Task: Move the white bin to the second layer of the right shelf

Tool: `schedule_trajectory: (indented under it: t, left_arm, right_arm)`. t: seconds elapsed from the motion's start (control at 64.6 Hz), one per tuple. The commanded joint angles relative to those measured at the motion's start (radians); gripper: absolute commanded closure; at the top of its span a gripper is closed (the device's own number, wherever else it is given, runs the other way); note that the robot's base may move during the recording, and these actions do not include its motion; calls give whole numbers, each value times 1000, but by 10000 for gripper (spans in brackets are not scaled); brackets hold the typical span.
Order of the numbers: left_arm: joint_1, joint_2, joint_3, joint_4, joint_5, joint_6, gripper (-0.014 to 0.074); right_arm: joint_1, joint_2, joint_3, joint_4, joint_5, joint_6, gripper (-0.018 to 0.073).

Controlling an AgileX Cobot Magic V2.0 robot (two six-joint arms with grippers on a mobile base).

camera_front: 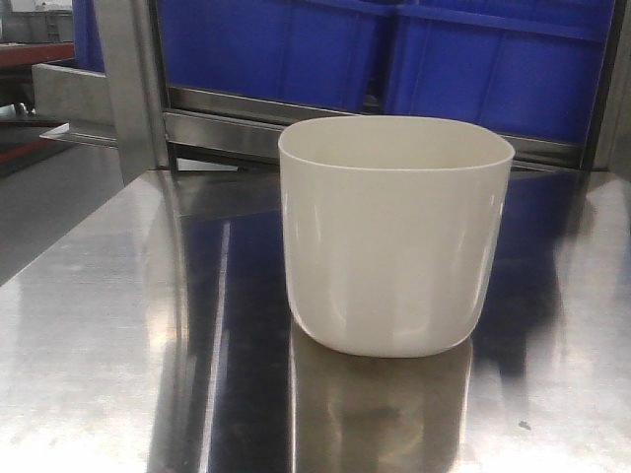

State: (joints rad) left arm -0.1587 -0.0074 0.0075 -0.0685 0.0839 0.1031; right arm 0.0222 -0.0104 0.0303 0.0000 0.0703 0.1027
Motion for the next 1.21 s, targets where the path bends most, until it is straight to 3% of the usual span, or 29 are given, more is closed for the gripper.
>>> schedule_trajectory:
  t: [0.0,0.294,0.434,0.542,0.697,0.975,1.037,1.192]
  left_arm:
    - [-4,-14,37,-5,-84,-4,512]
    - [-4,-14,37,-5,-84,-4,512]
    - [-4,-14,37,-5,-84,-4,512]
    - [-4,-14,37,-5,-84,-4,512]
    - [-4,-14,37,-5,-84,-4,512]
    - [-4,-14,37,-5,-84,-4,512]
    - [-4,-14,37,-5,-84,-4,512]
    - [-4,-14,37,-5,-84,-4,512]
  right_arm:
    - [-3,-20,-16,0,-98,-4,503]
    - [-4,51,-60,10,-91,43,503]
    - [-2,307,-259,-8,65,45,503]
    - [20,506,-426,-18,78,45,503]
    - [83,749,-650,0,139,46,503]
    - [233,1150,-1057,38,474,46,493]
    - [272,1217,-1124,38,532,46,425]
    - [358,1319,-1210,38,597,46,57]
